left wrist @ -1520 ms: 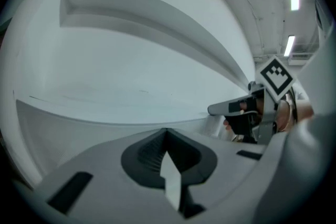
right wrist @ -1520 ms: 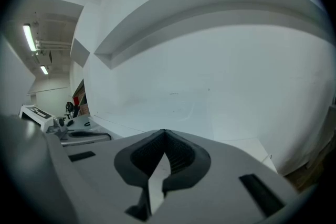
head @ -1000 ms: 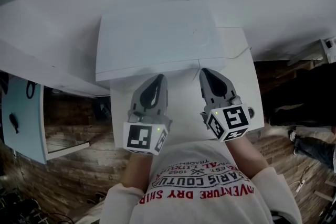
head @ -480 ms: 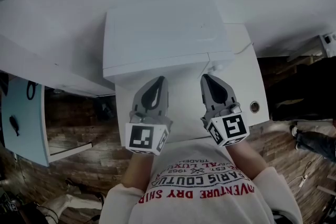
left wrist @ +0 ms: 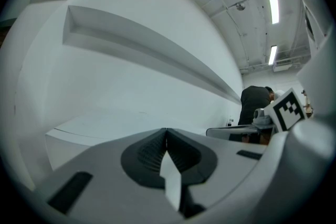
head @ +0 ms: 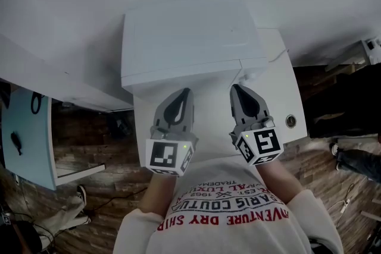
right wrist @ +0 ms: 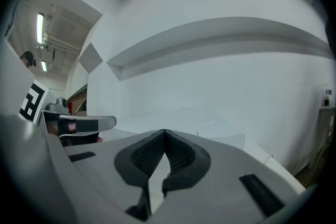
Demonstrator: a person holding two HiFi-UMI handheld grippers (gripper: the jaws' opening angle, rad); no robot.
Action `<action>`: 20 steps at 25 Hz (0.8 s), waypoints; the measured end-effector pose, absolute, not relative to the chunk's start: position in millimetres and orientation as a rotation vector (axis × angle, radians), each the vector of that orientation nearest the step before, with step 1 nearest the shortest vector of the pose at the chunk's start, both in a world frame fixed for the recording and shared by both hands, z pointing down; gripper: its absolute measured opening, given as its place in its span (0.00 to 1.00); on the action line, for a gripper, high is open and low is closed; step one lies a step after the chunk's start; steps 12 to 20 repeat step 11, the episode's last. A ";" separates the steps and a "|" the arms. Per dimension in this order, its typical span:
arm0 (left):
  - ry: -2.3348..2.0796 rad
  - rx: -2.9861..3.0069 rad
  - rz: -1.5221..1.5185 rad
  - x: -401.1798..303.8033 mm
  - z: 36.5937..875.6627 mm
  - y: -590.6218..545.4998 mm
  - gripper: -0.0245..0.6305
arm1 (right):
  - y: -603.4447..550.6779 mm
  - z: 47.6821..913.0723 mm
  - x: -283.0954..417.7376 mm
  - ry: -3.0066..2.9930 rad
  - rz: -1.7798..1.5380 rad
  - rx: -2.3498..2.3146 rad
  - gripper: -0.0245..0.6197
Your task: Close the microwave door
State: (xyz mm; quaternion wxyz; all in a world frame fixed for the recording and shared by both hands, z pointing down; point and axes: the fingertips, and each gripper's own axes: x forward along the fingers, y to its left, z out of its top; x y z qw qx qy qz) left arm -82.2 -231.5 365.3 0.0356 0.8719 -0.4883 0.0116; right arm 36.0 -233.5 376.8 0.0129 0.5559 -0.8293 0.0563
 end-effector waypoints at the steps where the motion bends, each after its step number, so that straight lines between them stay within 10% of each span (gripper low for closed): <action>1: -1.497 2.676 0.038 -82.9 366.1 -231.8 0.05 | -233.7 375.5 35.4 -2.584 0.168 1.735 0.06; 20: -1.508 2.665 0.068 -89.1 370.3 -233.3 0.05 | -236.3 376.6 29.5 -2.588 0.167 1.734 0.06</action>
